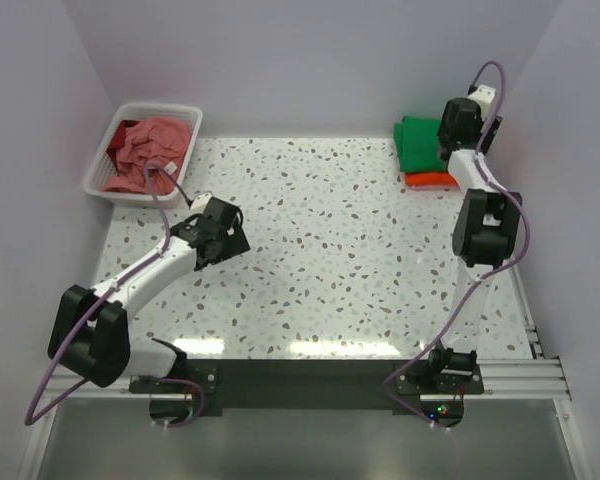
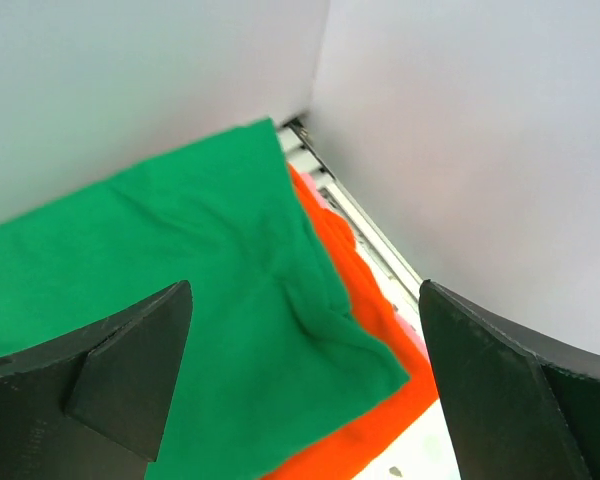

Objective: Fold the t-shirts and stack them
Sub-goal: Neatly place the folded tshirt to the corner, then reset both grippers

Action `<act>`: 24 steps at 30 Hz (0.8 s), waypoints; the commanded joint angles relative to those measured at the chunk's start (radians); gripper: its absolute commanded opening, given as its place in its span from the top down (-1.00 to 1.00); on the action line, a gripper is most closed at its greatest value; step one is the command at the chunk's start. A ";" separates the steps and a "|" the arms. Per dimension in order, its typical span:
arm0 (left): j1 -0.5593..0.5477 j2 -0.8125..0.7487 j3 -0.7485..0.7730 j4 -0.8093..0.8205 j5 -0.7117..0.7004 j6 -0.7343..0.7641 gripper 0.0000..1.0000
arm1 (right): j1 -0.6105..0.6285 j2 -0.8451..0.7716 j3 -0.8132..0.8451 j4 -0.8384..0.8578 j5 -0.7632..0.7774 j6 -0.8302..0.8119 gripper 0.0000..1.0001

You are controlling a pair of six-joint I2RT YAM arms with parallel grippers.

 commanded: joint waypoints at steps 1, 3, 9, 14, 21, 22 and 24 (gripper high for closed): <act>0.009 -0.060 -0.011 0.038 -0.016 0.020 -1.00 | 0.044 -0.118 -0.017 0.082 0.042 0.029 -0.97; 0.009 -0.075 -0.002 0.027 -0.024 0.030 -1.00 | 0.083 -0.184 -0.071 0.073 0.044 0.022 -0.97; 0.009 -0.208 -0.008 0.009 -0.078 0.028 -1.00 | 0.184 -0.512 -0.379 0.078 -0.048 0.092 -0.97; 0.009 -0.313 -0.029 0.027 -0.067 0.027 -1.00 | 0.193 -0.804 -0.724 0.047 -0.222 0.245 -0.97; 0.009 -0.429 -0.058 0.056 -0.022 0.019 -1.00 | 0.193 -1.219 -1.049 -0.151 -0.408 0.315 -0.97; 0.009 -0.443 -0.066 0.061 -0.021 0.016 -1.00 | 0.193 -1.265 -1.083 -0.166 -0.427 0.319 -0.97; 0.009 -0.480 -0.090 0.079 -0.010 0.014 -1.00 | 0.193 -1.396 -1.163 -0.227 -0.478 0.325 -0.97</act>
